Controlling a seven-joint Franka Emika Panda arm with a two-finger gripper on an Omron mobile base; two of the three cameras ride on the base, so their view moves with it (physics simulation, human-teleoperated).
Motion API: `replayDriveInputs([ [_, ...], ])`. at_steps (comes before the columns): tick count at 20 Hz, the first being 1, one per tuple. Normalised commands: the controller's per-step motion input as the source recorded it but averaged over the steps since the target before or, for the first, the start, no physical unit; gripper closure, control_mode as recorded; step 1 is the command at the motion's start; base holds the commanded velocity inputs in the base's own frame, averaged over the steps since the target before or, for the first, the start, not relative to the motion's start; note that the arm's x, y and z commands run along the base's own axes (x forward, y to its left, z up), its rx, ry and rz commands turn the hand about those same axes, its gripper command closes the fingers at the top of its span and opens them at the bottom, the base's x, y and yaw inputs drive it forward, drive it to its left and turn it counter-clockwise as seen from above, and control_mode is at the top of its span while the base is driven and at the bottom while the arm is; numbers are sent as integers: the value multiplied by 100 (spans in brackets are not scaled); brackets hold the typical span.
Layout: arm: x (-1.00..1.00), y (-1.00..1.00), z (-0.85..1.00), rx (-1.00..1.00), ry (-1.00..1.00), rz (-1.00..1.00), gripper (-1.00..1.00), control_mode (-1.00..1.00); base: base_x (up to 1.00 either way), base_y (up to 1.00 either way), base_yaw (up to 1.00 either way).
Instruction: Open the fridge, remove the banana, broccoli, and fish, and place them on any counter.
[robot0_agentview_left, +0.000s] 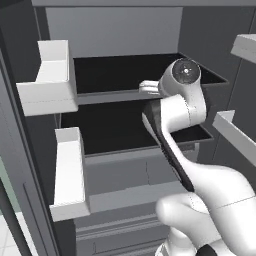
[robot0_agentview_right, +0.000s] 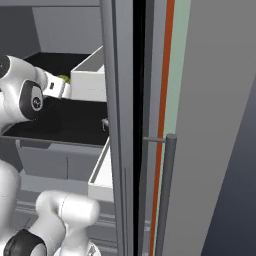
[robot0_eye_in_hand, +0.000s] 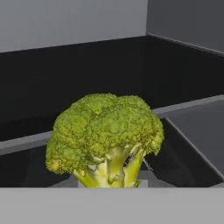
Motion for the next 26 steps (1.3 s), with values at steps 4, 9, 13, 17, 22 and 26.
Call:
replayDriveInputs([
  [4,-100,0,9,17,10,0,100,-100,0,0,0],
  [9,-100,0,1,15,15,0,100,-100,0,0,0],
  [13,-77,0,-14,9,22,0,100,-100,0,0,0],
  [17,-2,0,-45,0,26,0,100,-100,0,0,0],
  [22,-7,0,-38,0,12,0,100,-100,0,0,0],
  [26,0,0,0,0,0,0,100,100,-93,9,0],
])
